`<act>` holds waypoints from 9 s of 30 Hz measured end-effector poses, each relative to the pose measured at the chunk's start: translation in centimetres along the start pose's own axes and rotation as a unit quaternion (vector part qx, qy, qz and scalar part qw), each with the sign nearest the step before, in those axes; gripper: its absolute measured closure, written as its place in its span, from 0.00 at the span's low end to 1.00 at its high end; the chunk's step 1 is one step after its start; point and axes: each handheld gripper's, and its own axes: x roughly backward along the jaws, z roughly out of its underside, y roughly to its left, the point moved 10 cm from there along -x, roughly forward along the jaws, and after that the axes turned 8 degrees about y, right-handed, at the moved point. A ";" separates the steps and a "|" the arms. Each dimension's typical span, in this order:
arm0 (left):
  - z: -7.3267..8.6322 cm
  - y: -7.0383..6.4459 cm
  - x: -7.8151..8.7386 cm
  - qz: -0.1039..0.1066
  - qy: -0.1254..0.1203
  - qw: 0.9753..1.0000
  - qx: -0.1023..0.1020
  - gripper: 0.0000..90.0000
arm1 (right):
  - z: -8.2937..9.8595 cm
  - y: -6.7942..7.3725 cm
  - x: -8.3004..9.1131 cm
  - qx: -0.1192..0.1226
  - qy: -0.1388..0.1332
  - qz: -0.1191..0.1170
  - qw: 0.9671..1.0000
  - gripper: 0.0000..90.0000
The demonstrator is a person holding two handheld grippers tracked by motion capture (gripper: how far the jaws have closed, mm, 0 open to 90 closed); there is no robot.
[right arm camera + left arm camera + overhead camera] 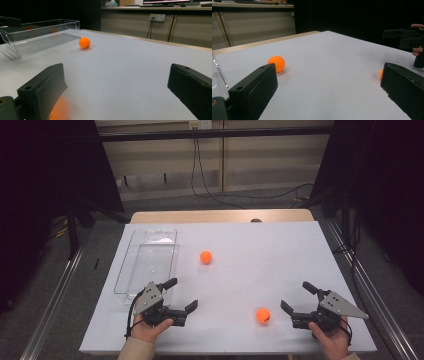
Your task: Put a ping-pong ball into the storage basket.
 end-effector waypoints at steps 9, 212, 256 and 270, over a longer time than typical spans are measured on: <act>-0.1 -0.9 -1.0 0.012 0.006 1.000 -0.005 0.01 | 0.0 0.1 -0.1 0.001 0.000 -0.002 1.000 0.01; 0.8 -10.0 -11.1 0.117 0.125 0.985 -0.037 0.01 | -0.3 0.6 -0.6 0.008 -0.001 -0.018 1.000 0.02; 1.3 -11.5 -12.3 0.135 0.157 0.977 -0.047 0.02 | -0.3 0.6 -0.6 0.008 -0.002 -0.019 1.000 0.02; 1.3 -11.9 -12.7 0.140 0.165 0.975 -0.046 0.02 | -0.4 0.6 -0.5 0.008 -0.003 -0.019 1.000 0.02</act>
